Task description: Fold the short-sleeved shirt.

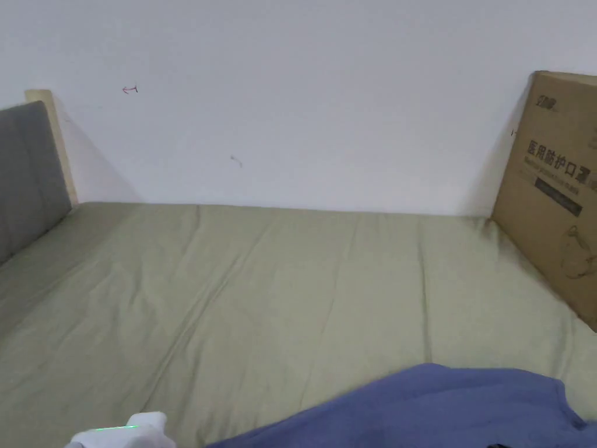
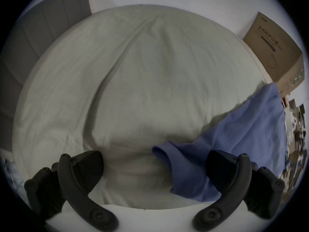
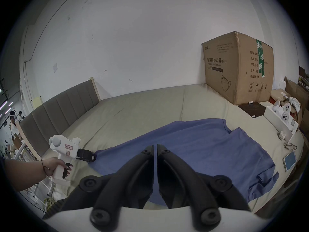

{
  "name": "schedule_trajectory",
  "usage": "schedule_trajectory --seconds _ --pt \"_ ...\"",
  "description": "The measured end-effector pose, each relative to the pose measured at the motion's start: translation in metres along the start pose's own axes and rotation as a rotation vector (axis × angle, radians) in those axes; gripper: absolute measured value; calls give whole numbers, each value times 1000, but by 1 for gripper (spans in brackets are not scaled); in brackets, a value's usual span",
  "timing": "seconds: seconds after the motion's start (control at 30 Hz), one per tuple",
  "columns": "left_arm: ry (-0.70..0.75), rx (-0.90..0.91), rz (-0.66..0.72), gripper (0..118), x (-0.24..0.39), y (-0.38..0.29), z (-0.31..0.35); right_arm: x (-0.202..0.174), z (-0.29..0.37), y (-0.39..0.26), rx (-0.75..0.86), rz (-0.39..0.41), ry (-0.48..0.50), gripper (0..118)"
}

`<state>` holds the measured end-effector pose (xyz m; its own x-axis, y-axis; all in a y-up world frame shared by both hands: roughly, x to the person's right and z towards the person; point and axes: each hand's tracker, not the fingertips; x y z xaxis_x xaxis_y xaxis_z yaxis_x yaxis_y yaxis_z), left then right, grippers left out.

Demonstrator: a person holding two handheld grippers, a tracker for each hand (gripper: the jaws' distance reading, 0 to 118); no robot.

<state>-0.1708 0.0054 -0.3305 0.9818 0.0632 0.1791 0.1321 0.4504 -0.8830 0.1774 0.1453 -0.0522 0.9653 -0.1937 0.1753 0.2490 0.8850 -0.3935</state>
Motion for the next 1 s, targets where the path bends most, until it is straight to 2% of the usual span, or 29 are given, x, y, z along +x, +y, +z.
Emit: schedule_trajectory --seconds 0.07,0.1,0.13,0.17,0.2,0.27,0.33,0.4,0.47,0.5,0.57,0.63,0.73,0.8,0.9,1.0 --pt "5 -10 24 113 3 -2 1 4 -5 1 -2 -3 4 4" --pt "13 4 9 101 7 -3 14 8 -9 4 -4 -6 8 4" --pt "18 68 -9 75 11 -6 25 11 -13 7 -9 -11 12 4" --pt "30 148 -40 19 15 -14 40 16 -18 12 -14 -12 15 4" --pt "-10 205 -49 7 17 -20 53 21 -24 17 -19 -10 16 4" --pt "-212 207 31 4 15 -28 68 38 -44 33 -38 -25 29 4" --pt "-335 210 144 4 9 -32 80 60 -72 53 -75 -52 33 4" --pt "-326 296 202 4 3 -34 92 91 -114 79 -152 -106 14 4" --pt "-294 360 210 4 -3 -33 104 124 -159 103 -240 -159 -56 7" --pt "-302 388 223 4 -8 -33 110 143 -186 114 -311 -184 -96 27" --pt "-319 414 238 4 -12 -36 124 182 -240 125 -532 -237 -151 115" --pt "-293 424 231 4 -16 -37 125 213 -274 123 -598 -329 -238 117" --pt "-241 391 182 4 -7 -38 114 239 -309 115 -657 -360 -380 117" --pt "-236 383 160 4 -4 -41 108 243 -331 111 -723 -301 -370 116" --pt "-178 362 74 4 4 -43 99 232 -359 100 -802 -124 -322 113" --pt "-174 352 76 4 5 -43 90 222 -373 86 -917 -94 -281 105"
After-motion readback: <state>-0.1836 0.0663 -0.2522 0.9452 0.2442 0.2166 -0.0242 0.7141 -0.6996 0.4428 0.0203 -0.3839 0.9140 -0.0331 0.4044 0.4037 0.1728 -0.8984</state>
